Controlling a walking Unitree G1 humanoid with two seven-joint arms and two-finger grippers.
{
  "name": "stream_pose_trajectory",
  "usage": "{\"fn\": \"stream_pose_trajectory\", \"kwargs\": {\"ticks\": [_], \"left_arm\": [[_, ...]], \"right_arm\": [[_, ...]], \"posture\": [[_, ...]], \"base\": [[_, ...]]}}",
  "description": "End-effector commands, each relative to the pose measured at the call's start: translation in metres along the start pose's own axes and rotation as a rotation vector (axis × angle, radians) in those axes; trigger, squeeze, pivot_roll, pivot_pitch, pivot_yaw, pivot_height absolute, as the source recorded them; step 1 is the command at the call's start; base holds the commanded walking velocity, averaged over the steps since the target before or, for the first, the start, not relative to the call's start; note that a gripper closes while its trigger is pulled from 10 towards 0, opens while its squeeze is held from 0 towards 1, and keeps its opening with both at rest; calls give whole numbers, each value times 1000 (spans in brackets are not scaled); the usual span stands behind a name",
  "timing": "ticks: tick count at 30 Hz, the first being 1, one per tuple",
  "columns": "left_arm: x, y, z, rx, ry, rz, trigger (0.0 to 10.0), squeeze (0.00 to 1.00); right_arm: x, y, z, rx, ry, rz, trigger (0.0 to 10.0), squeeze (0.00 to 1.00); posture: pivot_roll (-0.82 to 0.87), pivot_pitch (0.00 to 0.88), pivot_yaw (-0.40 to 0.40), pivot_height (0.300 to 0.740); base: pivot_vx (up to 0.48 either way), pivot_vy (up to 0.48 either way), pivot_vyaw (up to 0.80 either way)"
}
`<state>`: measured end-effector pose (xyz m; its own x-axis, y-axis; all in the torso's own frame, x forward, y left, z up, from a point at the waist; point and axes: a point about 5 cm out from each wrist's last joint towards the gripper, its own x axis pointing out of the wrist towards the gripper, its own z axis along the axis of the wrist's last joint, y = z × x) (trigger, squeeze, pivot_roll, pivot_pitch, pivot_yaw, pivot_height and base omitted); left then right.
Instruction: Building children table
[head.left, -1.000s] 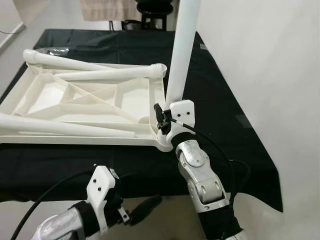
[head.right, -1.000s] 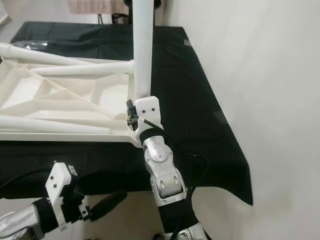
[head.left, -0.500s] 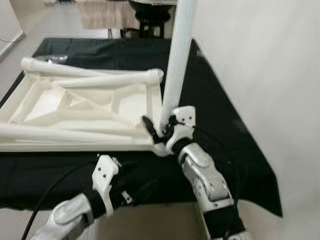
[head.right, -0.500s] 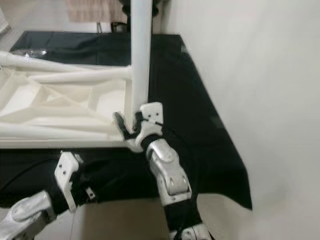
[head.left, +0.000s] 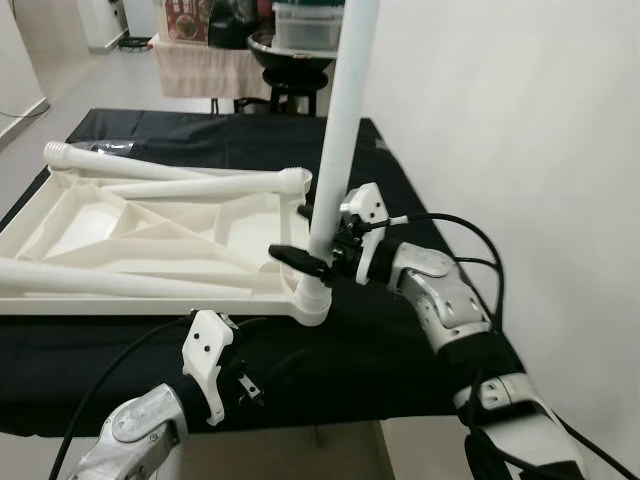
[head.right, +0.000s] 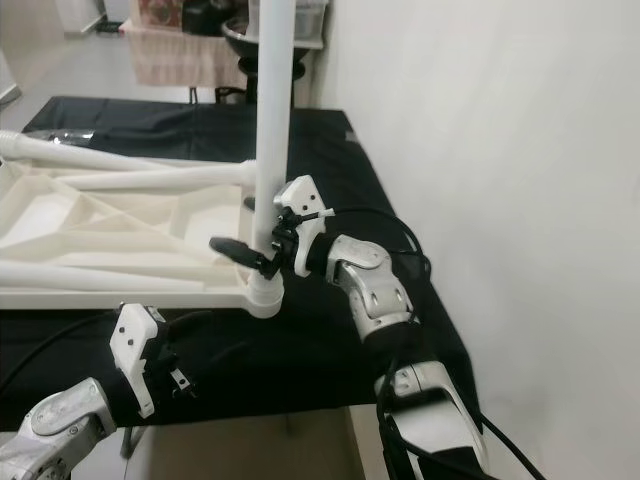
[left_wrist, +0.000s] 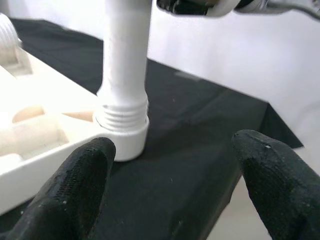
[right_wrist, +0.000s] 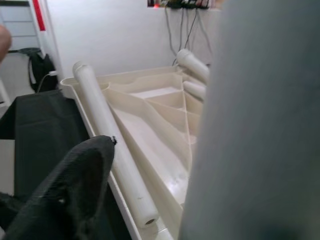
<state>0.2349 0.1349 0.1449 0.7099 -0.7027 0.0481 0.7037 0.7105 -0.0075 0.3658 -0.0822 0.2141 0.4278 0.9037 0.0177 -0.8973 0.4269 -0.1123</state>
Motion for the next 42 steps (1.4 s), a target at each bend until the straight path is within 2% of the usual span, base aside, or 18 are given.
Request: {"fn": "stream_pose_trajectory", "kwargs": {"ticks": [1, 8, 12, 16, 18, 21, 22, 24, 25, 26, 34, 35, 36, 37, 38, 39, 40, 42], "left_arm": [[-4, 3, -1, 4, -17, 40, 10000, 0], [-6, 1, -1, 27, -26, 54, 10000, 0], [-9, -9, 0, 90, -46, 53, 10000, 0], [-10, -16, 2, 59, -72, 53, 10000, 0], [-13, -18, 3, 26, -93, 89, 10000, 0], [-14, -18, 3, 19, -99, 108, 10000, 0], [-16, -21, 1, 6, -95, 120, 10000, 0], [-16, -21, 1, 6, -95, 120, 10000, 0], [-18, -22, -2, -5, -86, 133, 10000, 0], [-17, -21, -5, -4, -76, 156, 10000, 0], [-9, -14, -14, -26, -52, 166, 10000, 0], [-8, -14, -14, -26, -53, 164, 10000, 0], [-8, -14, -14, -26, -53, 164, 10000, 0], [-6, -13, -13, -6, -54, 177, 10000, 0], [-6, -13, -13, 3, -53, 181, 10000, 0], [-6, -13, -13, 3, -53, 181, 10000, 0], [-5, -12, -13, 13, -52, 187, 10000, 0], [-4, -12, -13, 16, -52, 190, 10000, 0]], "right_arm": [[0, 2, -13, 39, 38, 60, 0, 0], [-8, -4, -27, 76, 86, 33, 0, 0], [-26, -12, -44, 73, 152, -90, 0, 0], [-37, -10, -57, 73, 200, -199, 0, 0], [-37, 11, -71, 136, 203, -328, 0, 0], [-36, 20, -74, 159, 199, -369, 0, 0], [-34, 29, -77, 182, 204, -526, 0, 0], [-34, 29, -77, 182, 204, -526, 0, 0], [-38, 34, -78, 186, 230, -731, 0, 0], [-35, 42, -76, 177, 224, -827, 0, 0], [-26, 45, -63, 114, 193, -914, 0, 0], [-27, 46, -63, 117, 217, -909, 4784, 0], [-27, 46, -63, 117, 217, -909, 4784, 0], [-26, 49, -59, 113, 237, -841, 10000, 0], [-24, 50, -55, 120, 215, -785, 10000, 388], [-24, 50, -55, 120, 215, -785, 10000, 388], [-18, 53, -45, 146, 167, -648, 10000, 1000], [-16, 51, -39, 147, 135, -578, 10000, 1000]], "posture": [[43, 0, -123, 740], [42, 0, -121, 740], [34, 0, -109, 740], [29, 0, -114, 740], [7, 0, -116, 740], [7, 0, -116, 740], [-3, 0, -110, 740], [-3, 0, -110, 740], [-7, 0, -104, 740], [-4, 0, -103, 740], [-12, 0, -91, 740], [-13, 0, -91, 740], [-13, 0, -91, 740], [-16, 0, -90, 740], [-16, 0, -90, 740], [-16, 0, -90, 740], [-14, 0, -94, 740], [-13, 0, -97, 740]], "base": [[0, 0, 0], [0, 0, 0], [0, 0, 0], [0, 0, 0], [0, 0, 0], [0, 0, 0], [0, 0, 0], [0, 0, 0], [0, 0, 0], [0, 0, 0], [0, 0, 0], [0, 0, 0], [0, 0, 0], [0, 0, 0], [0, 0, 0], [0, 0, 0], [0, 0, 0], [0, 0, 0]]}}
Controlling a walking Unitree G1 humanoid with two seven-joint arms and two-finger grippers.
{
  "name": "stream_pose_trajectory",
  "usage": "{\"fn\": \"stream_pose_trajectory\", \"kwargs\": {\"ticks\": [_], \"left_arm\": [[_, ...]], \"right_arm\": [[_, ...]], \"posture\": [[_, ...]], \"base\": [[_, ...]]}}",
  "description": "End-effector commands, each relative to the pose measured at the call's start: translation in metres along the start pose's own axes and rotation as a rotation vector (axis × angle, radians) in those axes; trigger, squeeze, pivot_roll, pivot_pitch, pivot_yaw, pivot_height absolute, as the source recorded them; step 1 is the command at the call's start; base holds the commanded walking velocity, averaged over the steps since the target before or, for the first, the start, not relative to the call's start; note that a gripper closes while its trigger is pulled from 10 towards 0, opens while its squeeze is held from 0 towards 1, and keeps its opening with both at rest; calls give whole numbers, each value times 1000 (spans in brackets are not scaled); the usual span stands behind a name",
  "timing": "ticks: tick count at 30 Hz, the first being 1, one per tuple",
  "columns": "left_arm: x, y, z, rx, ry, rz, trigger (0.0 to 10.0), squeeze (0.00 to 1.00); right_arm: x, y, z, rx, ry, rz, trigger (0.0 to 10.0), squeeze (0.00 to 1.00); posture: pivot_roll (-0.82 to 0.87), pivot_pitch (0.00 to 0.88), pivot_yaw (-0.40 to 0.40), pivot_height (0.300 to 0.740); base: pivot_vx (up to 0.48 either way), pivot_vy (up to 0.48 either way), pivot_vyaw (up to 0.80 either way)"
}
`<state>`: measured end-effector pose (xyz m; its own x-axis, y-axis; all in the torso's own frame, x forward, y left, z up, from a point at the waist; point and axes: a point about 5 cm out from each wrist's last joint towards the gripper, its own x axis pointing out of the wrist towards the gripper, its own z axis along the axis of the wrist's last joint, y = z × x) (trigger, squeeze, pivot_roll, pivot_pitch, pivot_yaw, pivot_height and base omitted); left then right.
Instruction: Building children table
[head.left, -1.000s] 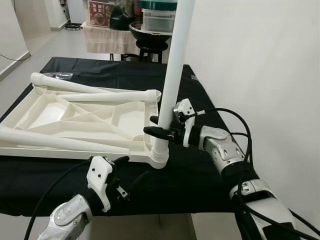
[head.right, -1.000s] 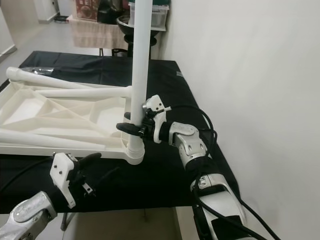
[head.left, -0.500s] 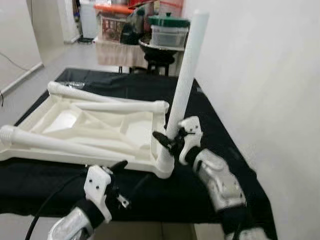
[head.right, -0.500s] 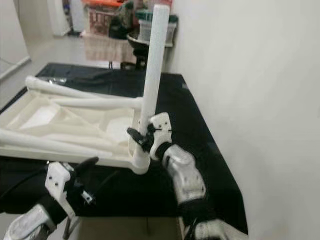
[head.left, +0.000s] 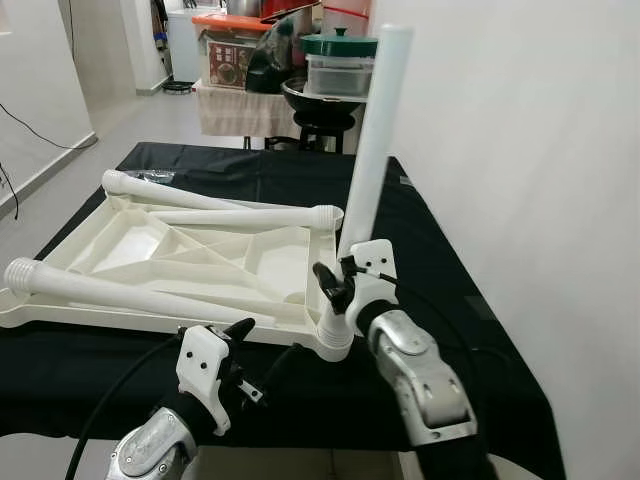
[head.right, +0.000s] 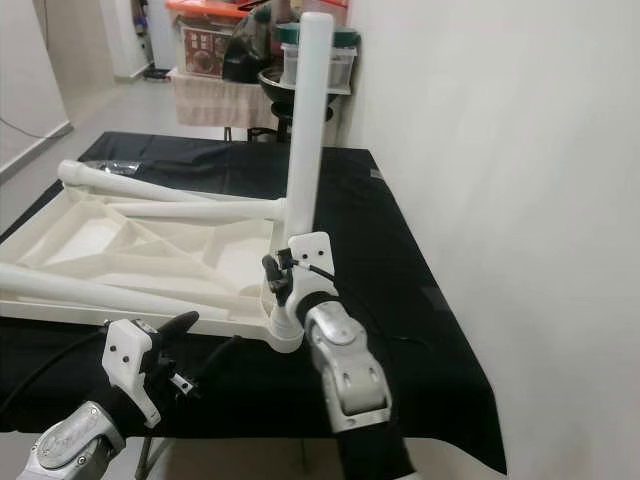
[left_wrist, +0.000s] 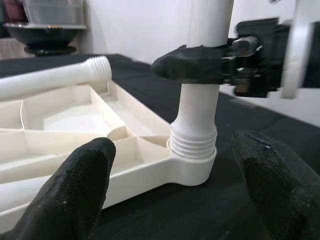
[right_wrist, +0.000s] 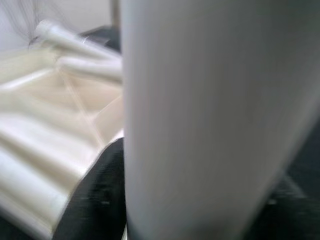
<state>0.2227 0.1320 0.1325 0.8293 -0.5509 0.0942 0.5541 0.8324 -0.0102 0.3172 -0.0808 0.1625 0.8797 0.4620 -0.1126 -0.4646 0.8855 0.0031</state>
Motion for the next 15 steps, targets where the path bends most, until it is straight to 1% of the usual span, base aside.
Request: {"fn": "stream_pose_trajectory", "kwargs": {"ticks": [1, 2, 4, 5, 6, 7, 8, 9, 10, 11, 12, 13, 15], "left_arm": [[4, -2, -1, 7, -4, -2, 10000, 0], [5, -2, -2, 13, -3, 0, 10000, 0], [5, -2, -2, 13, -3, 0, 10000, 0], [6, -2, -2, 17, -3, 1, 10000, 0], [7, -2, -3, 20, -1, -1, 10000, 0], [9, -2, -3, 22, 0, -2, 10000, 0], [9, -2, -3, 22, 0, -2, 10000, 0], [10, -2, -4, 24, 1, -4, 10000, 0], [10, -2, -4, 26, 3, -6, 10000, 0], [10, -2, -4, 26, 3, -6, 10000, 0], [11, -2, -5, 28, 4, -7, 10000, 0], [11, -2, -5, 32, 7, -7, 10000, 0], [12, -2, -5, 32, 8, -8, 10000, 0]], "right_arm": [[2, 3, 14, -1, -49, 126, 10000, 1000], [2, 2, 24, -36, -94, 242, 10000, 1000], [2, 2, 24, -36, -94, 242, 10000, 1000], [1, 1, 30, -65, -122, 311, 10000, 584], [-2, -4, 36, -107, -145, 460, 10000, 0], [-4, -7, 40, -133, -154, 556, 10000, 0], [-4, -7, 40, -133, -154, 556, 10000, 0], [-5, -14, 42, -141, -148, 632, 10000, 0], [-5, -18, 43, -143, -144, 676, 10000, 0], [-5, -18, 43, -143, -144, 676, 10000, 0], [-2, -23, 44, -152, -128, 710, 10000, 0], [3, -30, 45, -140, -106, 764, 10000, 0], [5, -33, 44, -131, -93, 786, 10000, 0]], "posture": [[-11, 0, -100, 740], [-9, 0, -102, 740], [-9, 0, -102, 740], [-9, 0, -102, 740], [-5, 0, -107, 740], [-5, 0, -107, 740], [-5, 0, -107, 740], [0, 0, -107, 740], [0, 0, -107, 740], [0, 0, -107, 740], [4, 0, -109, 740], [3, 0, -109, 740], [3, 0, -109, 740]], "base": [[0, 0, 0], [0, 0, 0], [0, 0, 0], [0, 0, 0], [0, 0, 0], [0, 0, 0], [0, 0, 0], [0, 0, 0], [0, 0, 0], [0, 0, 0], [0, 0, 0], [0, 0, 0], [0, 0, 0]]}}
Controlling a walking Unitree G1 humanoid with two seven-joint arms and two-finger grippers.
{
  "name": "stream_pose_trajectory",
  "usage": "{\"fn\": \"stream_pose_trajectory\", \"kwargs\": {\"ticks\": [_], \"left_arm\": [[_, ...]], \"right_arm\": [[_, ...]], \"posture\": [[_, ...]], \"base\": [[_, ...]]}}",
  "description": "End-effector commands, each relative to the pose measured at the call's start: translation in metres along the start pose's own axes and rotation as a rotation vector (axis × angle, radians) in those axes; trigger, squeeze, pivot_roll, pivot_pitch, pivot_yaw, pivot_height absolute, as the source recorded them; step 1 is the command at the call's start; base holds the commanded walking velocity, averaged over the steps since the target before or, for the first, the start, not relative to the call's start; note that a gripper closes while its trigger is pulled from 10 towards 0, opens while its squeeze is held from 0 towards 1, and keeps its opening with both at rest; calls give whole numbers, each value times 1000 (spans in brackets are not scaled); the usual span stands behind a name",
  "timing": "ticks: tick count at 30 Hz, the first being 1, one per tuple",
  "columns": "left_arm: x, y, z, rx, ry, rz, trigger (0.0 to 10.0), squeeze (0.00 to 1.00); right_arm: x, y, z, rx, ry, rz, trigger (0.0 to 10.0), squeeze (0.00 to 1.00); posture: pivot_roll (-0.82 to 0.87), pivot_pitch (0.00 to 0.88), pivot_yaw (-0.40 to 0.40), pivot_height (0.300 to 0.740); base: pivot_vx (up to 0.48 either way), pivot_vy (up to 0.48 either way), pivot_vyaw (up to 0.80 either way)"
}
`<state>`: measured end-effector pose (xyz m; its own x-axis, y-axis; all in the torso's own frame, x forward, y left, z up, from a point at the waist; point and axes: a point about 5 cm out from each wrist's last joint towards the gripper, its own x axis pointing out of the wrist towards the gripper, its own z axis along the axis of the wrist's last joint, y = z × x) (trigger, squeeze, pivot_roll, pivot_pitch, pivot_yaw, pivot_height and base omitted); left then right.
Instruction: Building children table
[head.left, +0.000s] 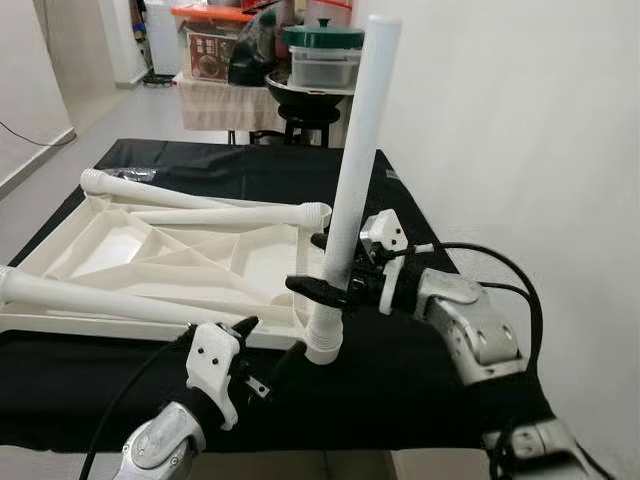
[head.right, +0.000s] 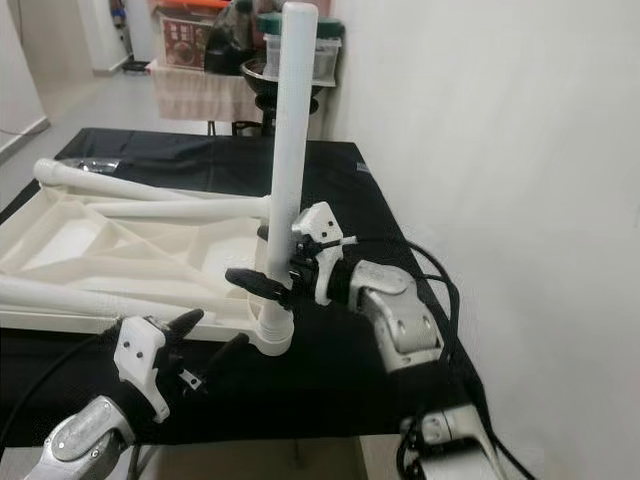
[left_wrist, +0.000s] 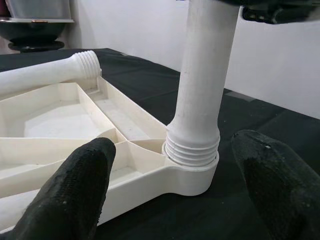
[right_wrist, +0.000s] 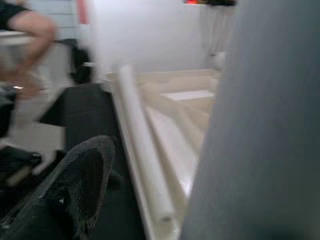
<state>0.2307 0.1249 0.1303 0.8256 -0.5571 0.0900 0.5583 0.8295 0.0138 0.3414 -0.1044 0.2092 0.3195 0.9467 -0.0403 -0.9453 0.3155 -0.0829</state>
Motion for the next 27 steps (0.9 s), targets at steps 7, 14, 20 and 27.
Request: {"fn": "stream_pose_trajectory", "kwargs": {"ticks": [7, 14, 20, 27], "left_arm": [[3, -2, -3, 9, 4, -2, 10000, 0], [2, -4, -2, 9, 2, -5, 10000, 0], [1, -5, -1, 6, 0, -11, 10000, 0], [0, -2, 1, 20, -1, -7, 10000, 0]], "right_arm": [[0, -11, -8, 36, 11, 57, 0, 0], [-7, -19, -16, 30, 4, -44, 0, 0], [-5, -14, -50, 109, 118, -519, 0, 0], [21, 37, -69, 213, 155, -893, 0, 0]], "posture": [[19, 0, -112, 740], [18, 0, -111, 740], [11, 0, -131, 740], [-11, 0, -99, 740]], "base": [[0, 0, 0], [0, 0, 0], [0, 0, 0], [0, 0, 0]]}}
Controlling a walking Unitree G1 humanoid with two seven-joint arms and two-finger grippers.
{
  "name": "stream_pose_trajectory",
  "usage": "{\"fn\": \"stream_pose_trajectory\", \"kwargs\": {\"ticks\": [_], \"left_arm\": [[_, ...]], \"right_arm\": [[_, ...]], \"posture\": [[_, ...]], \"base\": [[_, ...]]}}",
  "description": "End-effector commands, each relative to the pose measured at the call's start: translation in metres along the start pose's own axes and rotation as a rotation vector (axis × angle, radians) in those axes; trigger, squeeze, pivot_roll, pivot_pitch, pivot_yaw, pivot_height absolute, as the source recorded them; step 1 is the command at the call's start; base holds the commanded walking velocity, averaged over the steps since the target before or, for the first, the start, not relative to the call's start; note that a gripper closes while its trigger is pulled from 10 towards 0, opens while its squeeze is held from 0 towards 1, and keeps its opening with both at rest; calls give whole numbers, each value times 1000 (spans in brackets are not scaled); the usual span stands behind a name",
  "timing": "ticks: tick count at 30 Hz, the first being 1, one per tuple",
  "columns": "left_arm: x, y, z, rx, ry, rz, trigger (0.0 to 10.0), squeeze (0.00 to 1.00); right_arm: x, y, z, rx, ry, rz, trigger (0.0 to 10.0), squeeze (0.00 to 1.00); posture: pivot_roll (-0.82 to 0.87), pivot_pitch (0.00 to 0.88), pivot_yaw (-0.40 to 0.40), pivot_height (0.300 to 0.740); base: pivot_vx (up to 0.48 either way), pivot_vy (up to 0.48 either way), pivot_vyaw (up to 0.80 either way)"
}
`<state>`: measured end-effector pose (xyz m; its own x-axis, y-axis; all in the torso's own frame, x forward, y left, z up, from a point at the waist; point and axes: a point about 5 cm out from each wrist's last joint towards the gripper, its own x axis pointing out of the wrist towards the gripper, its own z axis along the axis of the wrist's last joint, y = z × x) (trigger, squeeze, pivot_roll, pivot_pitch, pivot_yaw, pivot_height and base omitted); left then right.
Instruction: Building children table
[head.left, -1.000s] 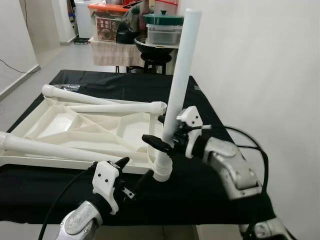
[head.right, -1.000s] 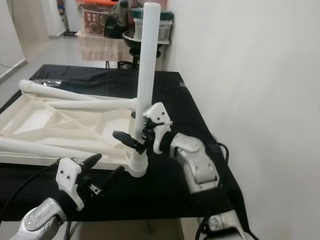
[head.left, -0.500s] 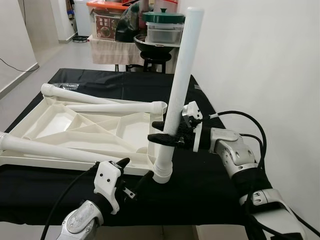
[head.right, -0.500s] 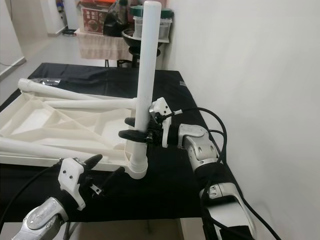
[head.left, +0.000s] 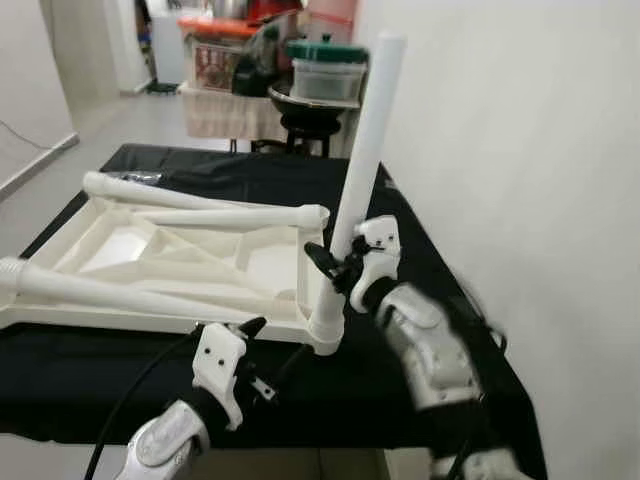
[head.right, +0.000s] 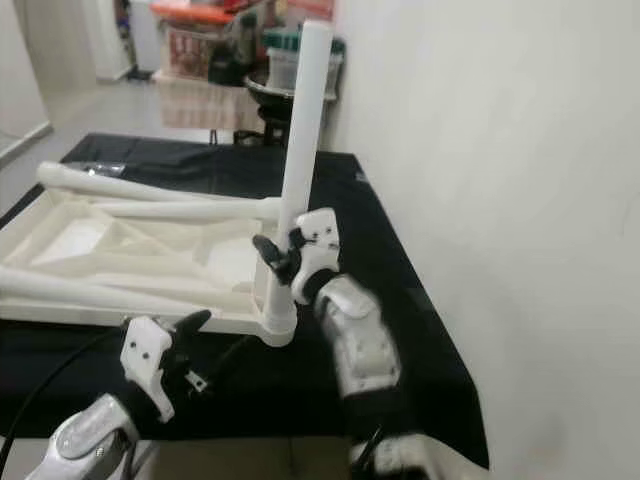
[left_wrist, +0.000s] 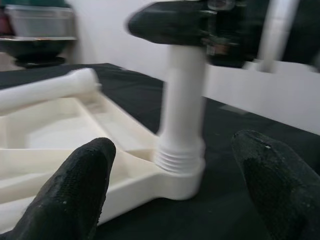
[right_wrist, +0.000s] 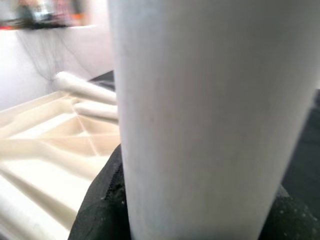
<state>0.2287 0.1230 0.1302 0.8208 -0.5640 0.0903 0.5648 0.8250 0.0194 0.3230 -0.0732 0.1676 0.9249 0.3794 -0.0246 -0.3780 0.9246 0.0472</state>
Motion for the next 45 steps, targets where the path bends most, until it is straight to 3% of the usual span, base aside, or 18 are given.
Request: {"fn": "stream_pose_trajectory", "kwargs": {"ticks": [1, 5, 6, 9, 10, 11, 15, 16, 18, 19, 20, 23, 28, 29, 32, 33, 43, 45], "left_arm": [[1, 1, 1, 18, 1, 2, 10000, 0], [3, 2, 0, 4, 6, -18, 10000, 0], [3, 2, 0, 10, 6, -18, 10000, 0], [3, 2, 0, 12, 5, -17, 10000, 0], [3, 2, 0, 15, 4, -11, 10000, 0], [3, 2, 0, 16, 2, -5, 10000, 0], [4, 1, -1, 15, 1, 1, 10000, 0], [5, 0, -2, 10, 3, -1, 10000, 0], [6, 0, -3, 5, 4, -3, 10000, 0], [6, 0, -3, 5, 4, -3, 10000, 0], [7, 0, -4, 5, 5, -3, 10000, 0], [7, 0, -4, 5, 5, -4, 10000, 0], [8, -1, -6, 5, 9, -6, 10000, 0], [8, -1, -6, 6, 11, -6, 10000, 0], [8, -1, -6, 6, 11, -6, 10000, 0], [8, -1, -7, 6, 12, -6, 10000, 0], [8, -1, -6, 10, 10, -4, 10000, 0], [7, -1, -5, 5, 5, -8, 10000, 0]], "right_arm": [[-4, -1, -29, -22, 141, -64, 0, 0], [8, -6, -25, -49, 134, -64, 0, 0], [11, -5, -21, -46, 136, -85, 2118, 0], [11, -4, -20, -45, 137, -101, 2118, 0], [11, -2, -18, -39, 130, -83, 10000, 0], [12, 1, -14, -27, 114, -52, 10000, 1000], [14, 7, -4, 7, 73, 64, 10000, 1000], [17, 12, 14, -3, -13, 315, 10000, 706], [19, 9, 23, -20, -53, 462, 10000, 706], [19, 9, 23, -20, -53, 462, 10000, 706], [20, 4, 25, -45, -54, 522, 10000, 0], [21, 0, 26, -64, -53, 565, 10000, 0], [22, -18, 26, -141, -12, 768, 10000, 0], [22, -23, 25, -135, 15, 822, 9373, 0], [22, -23, 25, -135, 15, 822, 9373, 0], [23, -28, 24, -118, 32, 834, 0, 0], [25, -42, 21, -118, 49, 759, 0, 0], [13, -60, 7, -181, 122, 671, 0, 0]], "posture": [[-13, 0, -94, 740], [-5, 0, -100, 740], [-3, 0, -103, 740], [-3, 0, -103, 740], [-4, 0, -103, 740], [-3, 0, -106, 740], [-1, 0, -109, 740], [-1, 0, -110, 740], [0, 0, -111, 740], [0, 0, -111, 740], [3, 0, -112, 740], [3, 0, -112, 740], [9, 0, -110, 740], [15, 0, -107, 740], [15, 0, -107, 740], [16, 0, -107, 740], [23, 0, -99, 740], [20, 0, -104, 740]], "base": [[0, 0, 0], [0, 0, 0], [0, 0, 0], [0, 0, 0], [0, 0, 0], [0, 0, 0], [0, 0, 0], [0, 0, 0], [0, 0, 0], [0, 0, 0], [0, 0, 0], [0, 0, 0], [0, 0, 0], [0, 0, 0], [0, 0, 0], [0, 0, 0], [0, 0, 0], [0, 0, 0]]}}
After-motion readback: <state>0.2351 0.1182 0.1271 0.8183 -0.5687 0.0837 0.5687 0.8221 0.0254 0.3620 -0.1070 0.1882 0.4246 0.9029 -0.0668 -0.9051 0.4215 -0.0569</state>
